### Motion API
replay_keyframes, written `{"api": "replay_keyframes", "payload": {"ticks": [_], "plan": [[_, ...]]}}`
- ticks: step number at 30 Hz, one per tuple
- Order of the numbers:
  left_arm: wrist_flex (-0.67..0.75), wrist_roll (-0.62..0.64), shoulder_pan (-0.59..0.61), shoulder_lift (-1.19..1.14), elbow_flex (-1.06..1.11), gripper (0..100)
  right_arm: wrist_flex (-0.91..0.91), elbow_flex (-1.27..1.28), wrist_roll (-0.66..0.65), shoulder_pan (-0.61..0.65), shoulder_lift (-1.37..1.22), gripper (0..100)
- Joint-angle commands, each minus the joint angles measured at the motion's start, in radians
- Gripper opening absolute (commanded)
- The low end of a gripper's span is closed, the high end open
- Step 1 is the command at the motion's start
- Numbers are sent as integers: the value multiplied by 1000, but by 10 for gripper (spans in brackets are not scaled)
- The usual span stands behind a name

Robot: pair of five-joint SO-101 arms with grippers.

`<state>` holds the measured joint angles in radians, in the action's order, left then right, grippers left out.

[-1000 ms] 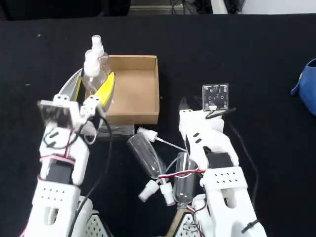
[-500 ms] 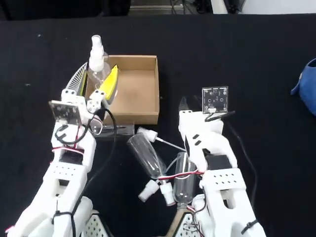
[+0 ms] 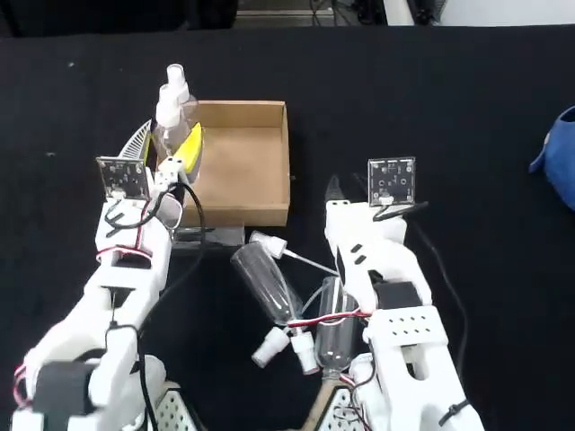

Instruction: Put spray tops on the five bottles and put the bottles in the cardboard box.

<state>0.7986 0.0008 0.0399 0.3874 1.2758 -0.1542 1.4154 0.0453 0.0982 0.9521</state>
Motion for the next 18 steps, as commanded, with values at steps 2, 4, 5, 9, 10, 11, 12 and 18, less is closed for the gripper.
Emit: {"api": "replay_keyframes", "payload": {"ticks": [2,4,5,9,10,11,12,18], "plan": [[213,6,5,-118,-70,30,29,-7,-9,-25,21,82],[262,6,10,-178,-81,30,29,-7,-9,-25,21,82],[279,6,12,-209,-88,30,29,-7,-9,-25,21,82],[353,6,12,-330,-137,30,29,-7,-9,-25,21,82],[376,6,12,-356,-150,30,29,-7,-9,-25,21,82],[394,6,12,-381,-160,30,29,-7,-9,-25,21,82],[410,6,12,-404,-171,30,29,-7,-9,-25,21,82],[489,6,13,-512,-189,30,29,-10,-9,-25,21,82]]}}
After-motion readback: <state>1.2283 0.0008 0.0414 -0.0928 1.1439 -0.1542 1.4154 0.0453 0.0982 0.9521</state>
